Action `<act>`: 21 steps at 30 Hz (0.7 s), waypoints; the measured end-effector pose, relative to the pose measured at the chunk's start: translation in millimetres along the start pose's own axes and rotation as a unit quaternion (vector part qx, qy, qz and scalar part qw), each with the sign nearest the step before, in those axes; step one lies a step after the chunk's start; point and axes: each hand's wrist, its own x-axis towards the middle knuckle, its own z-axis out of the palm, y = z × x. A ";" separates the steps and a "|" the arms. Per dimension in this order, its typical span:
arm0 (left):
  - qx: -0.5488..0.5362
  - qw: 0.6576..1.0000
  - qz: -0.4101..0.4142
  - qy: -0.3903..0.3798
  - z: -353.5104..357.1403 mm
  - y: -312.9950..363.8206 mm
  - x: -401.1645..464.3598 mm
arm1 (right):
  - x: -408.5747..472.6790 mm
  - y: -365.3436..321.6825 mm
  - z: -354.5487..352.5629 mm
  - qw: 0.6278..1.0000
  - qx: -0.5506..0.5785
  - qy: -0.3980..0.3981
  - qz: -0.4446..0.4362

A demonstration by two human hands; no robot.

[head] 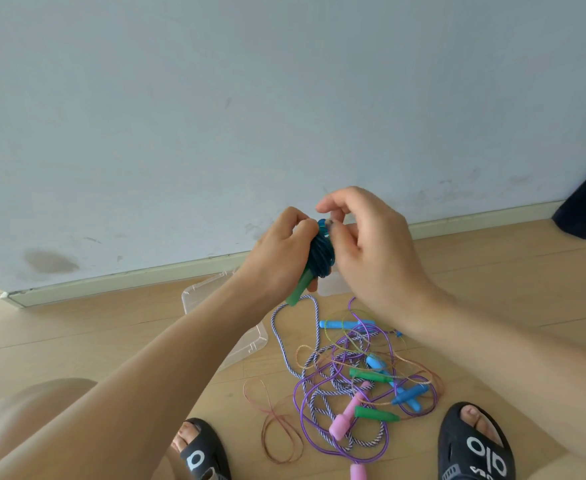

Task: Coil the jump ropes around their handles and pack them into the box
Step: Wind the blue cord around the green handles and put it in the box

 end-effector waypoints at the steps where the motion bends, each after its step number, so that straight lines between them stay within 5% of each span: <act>1: -0.011 1.000 -0.007 -0.002 1.3 0.5 -0.5 | -2.4 2.6 -0.9 0.997 -0.036 -0.015 -0.061; 4: -0.050 0.998 -0.032 -0.027 3.4 1.0 -2.7 | -7.1 9.8 -4.7 0.985 -0.097 -0.056 -0.130; 7: -0.043 0.996 -0.050 -0.052 6.0 0.9 -2.7 | -3.7 8.0 -12.1 0.998 0.023 -0.033 0.054; 10: -0.039 0.995 -0.056 -0.076 9.7 1.6 -2.7 | 3.0 14.2 -20.4 0.954 0.152 -0.045 0.257; 16: -0.075 0.991 -0.101 -0.045 10.9 -11.7 8.0 | 4.2 22.6 -18.1 0.908 0.164 -0.040 0.384; 21: -0.039 0.993 -0.107 -0.026 4.7 -22.7 50.7 | 23.3 35.5 1.0 0.765 0.351 -0.159 0.516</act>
